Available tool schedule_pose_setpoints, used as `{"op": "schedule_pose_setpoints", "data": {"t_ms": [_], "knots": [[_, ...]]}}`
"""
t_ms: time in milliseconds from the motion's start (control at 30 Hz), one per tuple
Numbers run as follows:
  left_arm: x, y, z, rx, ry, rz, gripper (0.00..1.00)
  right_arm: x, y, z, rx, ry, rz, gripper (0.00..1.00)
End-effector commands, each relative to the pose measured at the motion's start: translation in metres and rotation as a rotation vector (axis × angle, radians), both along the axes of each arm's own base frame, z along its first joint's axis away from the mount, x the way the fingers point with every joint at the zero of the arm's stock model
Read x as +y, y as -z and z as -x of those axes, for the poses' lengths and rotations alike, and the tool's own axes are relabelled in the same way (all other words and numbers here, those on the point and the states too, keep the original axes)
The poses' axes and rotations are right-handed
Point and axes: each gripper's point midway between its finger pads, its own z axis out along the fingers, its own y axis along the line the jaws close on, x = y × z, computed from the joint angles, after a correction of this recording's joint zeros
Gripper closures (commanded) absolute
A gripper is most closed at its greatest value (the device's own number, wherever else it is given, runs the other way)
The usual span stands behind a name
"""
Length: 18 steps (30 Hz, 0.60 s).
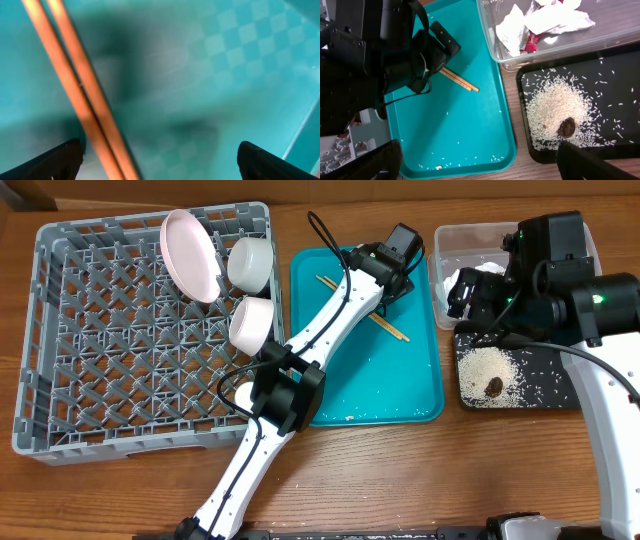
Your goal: Sort waste into correct bins and load items into the dishwasher
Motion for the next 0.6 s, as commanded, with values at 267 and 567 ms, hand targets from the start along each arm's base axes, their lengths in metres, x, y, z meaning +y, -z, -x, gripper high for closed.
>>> {"op": "schedule_pose_setpoints", "data": {"t_ms": [267,567], "knots": [[-0.005,-0.033,-0.007,-0.053,0.03,0.021,0.0,-0.001,-0.009,-0.002,-0.029,-0.002,0.004,0.0],[0.002,-0.034,-0.016,-0.101,0.0,-0.017,0.0,-0.001,-0.009,-0.002,-0.029,-0.002,0.004,0.0]]}}
